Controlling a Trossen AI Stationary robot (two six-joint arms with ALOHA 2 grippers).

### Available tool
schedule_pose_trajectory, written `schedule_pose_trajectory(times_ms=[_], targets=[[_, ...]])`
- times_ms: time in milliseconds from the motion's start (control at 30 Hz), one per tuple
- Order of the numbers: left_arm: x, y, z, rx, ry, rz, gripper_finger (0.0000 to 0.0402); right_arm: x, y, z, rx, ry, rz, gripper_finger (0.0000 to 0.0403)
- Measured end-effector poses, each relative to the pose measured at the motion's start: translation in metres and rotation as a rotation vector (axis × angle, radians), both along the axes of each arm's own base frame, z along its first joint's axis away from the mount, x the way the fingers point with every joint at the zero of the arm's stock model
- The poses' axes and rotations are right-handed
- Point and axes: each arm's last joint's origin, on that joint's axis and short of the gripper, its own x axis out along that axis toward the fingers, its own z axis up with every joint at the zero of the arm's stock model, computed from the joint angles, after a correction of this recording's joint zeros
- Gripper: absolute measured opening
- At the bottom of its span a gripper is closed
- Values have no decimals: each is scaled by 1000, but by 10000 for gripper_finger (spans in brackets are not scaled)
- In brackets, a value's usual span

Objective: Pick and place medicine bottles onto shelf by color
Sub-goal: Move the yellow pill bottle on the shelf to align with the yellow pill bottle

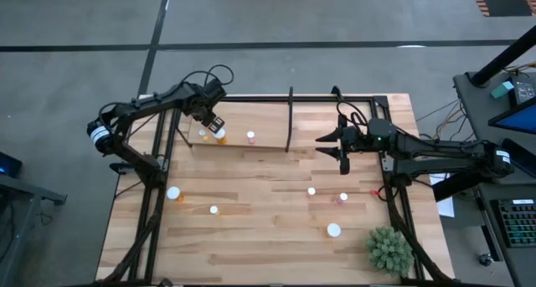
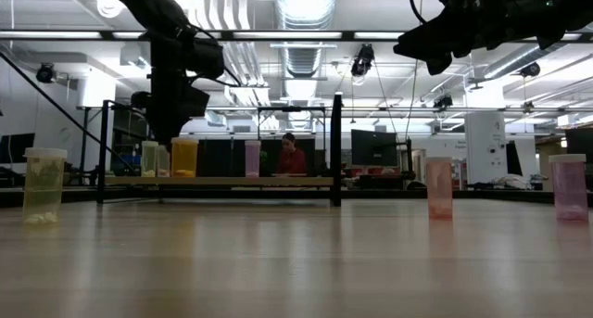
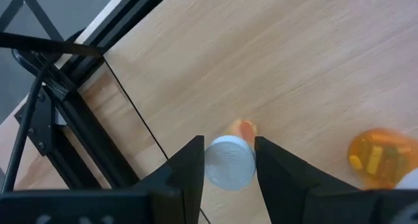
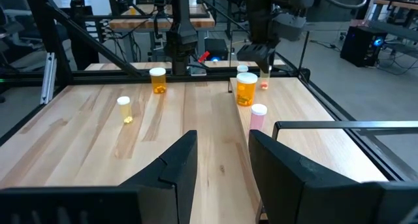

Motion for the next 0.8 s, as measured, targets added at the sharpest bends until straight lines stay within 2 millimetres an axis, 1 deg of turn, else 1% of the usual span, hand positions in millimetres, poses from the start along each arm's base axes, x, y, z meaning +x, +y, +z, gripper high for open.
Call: schedule_pose_trajectory(times_ms=[100, 800], targets=[[0, 0, -2, 4, 4, -7, 109, 0, 0, 0, 0, 0, 0, 128], [3, 2, -1, 23, -20, -26, 110, 0, 0, 0, 0, -1, 0, 128]])
